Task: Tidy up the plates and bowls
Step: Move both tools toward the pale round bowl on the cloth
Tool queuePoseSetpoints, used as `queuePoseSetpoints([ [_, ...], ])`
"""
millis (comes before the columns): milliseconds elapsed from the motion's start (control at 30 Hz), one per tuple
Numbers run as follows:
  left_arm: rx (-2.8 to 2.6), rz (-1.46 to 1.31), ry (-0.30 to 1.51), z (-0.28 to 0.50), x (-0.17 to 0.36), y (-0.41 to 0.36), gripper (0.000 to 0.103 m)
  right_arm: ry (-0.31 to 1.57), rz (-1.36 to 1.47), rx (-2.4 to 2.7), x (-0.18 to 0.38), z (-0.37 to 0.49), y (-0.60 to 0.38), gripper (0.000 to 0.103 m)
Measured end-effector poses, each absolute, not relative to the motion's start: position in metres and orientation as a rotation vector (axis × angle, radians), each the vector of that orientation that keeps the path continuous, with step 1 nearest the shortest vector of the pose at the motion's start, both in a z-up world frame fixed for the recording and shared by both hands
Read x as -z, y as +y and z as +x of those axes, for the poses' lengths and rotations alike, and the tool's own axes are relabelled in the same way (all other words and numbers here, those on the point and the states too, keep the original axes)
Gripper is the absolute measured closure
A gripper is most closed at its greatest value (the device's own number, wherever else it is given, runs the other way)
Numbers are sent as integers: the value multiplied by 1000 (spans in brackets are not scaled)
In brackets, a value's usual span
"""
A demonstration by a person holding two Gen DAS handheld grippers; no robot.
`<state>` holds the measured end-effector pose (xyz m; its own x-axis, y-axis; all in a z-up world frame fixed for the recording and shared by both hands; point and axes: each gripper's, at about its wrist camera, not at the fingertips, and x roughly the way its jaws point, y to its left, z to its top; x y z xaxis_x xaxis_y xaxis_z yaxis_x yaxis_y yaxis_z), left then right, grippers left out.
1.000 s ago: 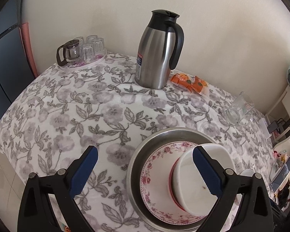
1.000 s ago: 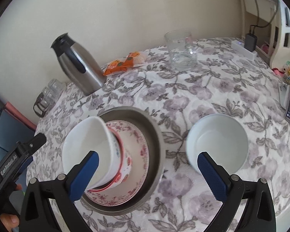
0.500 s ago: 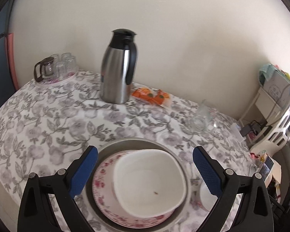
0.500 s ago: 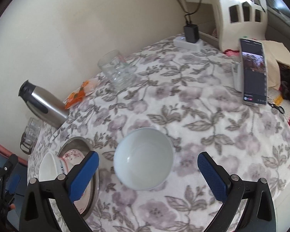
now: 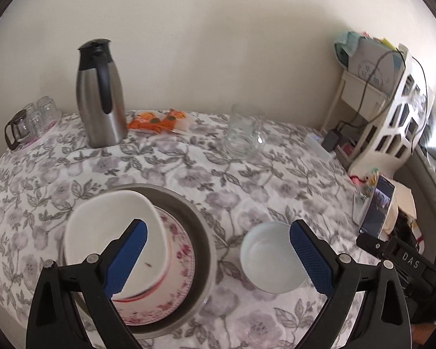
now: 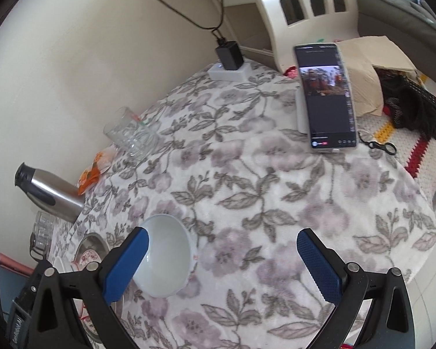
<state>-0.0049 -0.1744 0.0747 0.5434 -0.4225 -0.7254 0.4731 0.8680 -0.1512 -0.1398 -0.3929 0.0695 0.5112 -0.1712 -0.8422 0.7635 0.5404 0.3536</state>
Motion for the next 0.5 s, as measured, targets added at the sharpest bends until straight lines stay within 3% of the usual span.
queuePoseSetpoints([
  [500, 570, 115, 1052, -17, -16, -224, 4, 895, 797, 647, -52, -133, -396, 0],
])
